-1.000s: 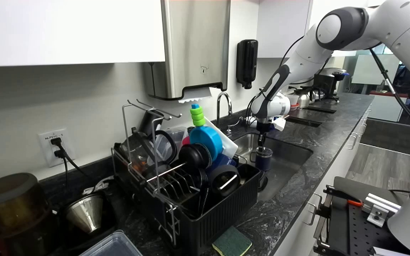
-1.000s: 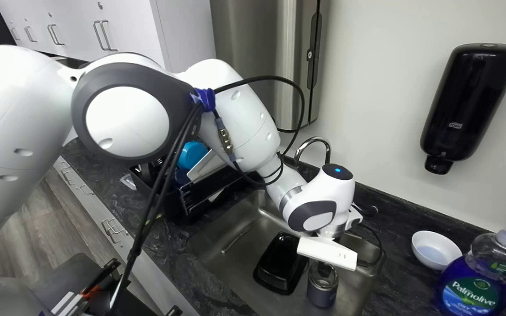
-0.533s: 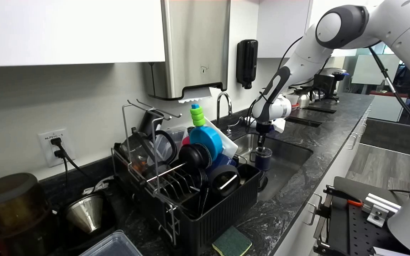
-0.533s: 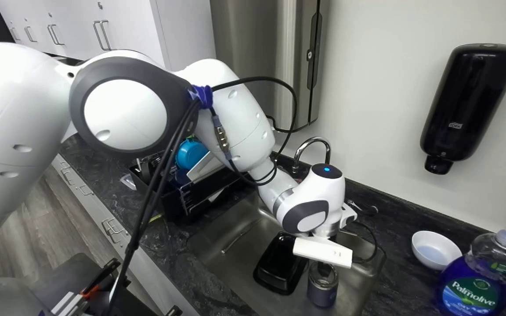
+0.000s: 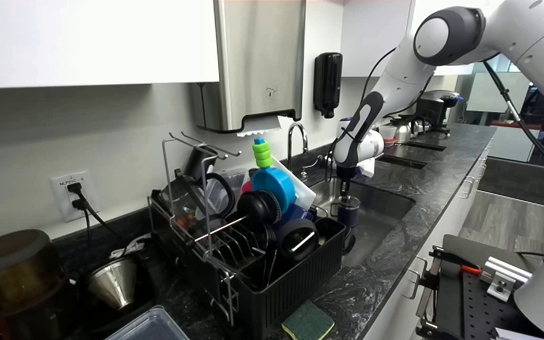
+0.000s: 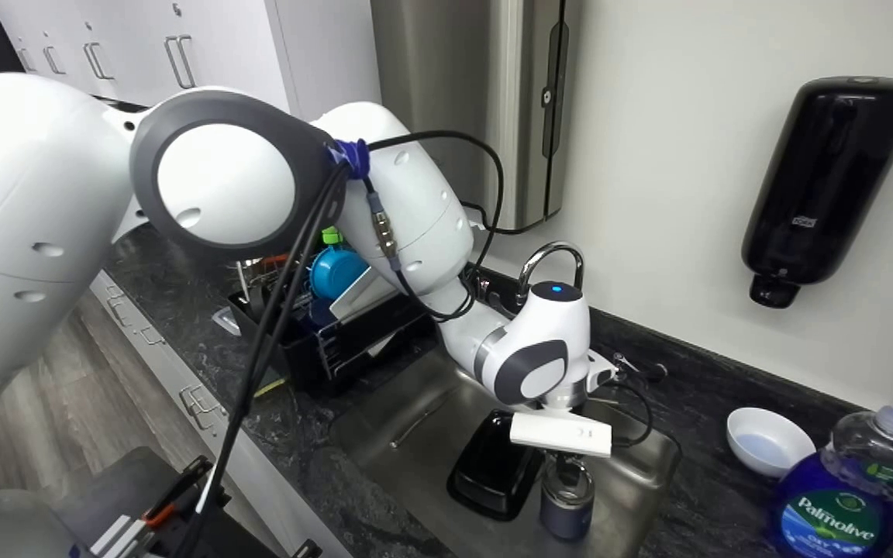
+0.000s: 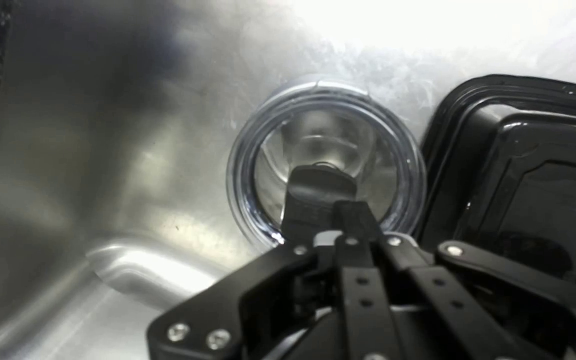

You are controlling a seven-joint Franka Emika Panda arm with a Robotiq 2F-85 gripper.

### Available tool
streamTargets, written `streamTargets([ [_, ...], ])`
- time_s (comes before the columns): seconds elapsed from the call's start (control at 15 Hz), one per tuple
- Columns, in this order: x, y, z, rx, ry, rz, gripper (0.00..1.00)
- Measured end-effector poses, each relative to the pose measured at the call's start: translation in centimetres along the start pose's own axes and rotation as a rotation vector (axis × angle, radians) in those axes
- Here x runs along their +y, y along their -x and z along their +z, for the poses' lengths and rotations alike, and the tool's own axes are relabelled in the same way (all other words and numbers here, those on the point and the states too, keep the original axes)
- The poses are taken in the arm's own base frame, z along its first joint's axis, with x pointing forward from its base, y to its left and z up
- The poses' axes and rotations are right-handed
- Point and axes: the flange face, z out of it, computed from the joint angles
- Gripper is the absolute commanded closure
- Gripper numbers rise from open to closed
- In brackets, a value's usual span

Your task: Take the lid and put it on the cup

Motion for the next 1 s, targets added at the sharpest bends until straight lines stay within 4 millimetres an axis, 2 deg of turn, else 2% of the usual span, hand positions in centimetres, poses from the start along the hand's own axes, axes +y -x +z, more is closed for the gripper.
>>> streamTargets([
  [0.4,-0.2,0.0,0.0,-0.005,0.021,-0.002,1.00],
  [0.67,0.2,1.4,-0.2,-0.021,0.026,0.048,1.00],
  [1.0,0.7,3.5,-3.5,-0.034,0.068,0.088,1.00],
])
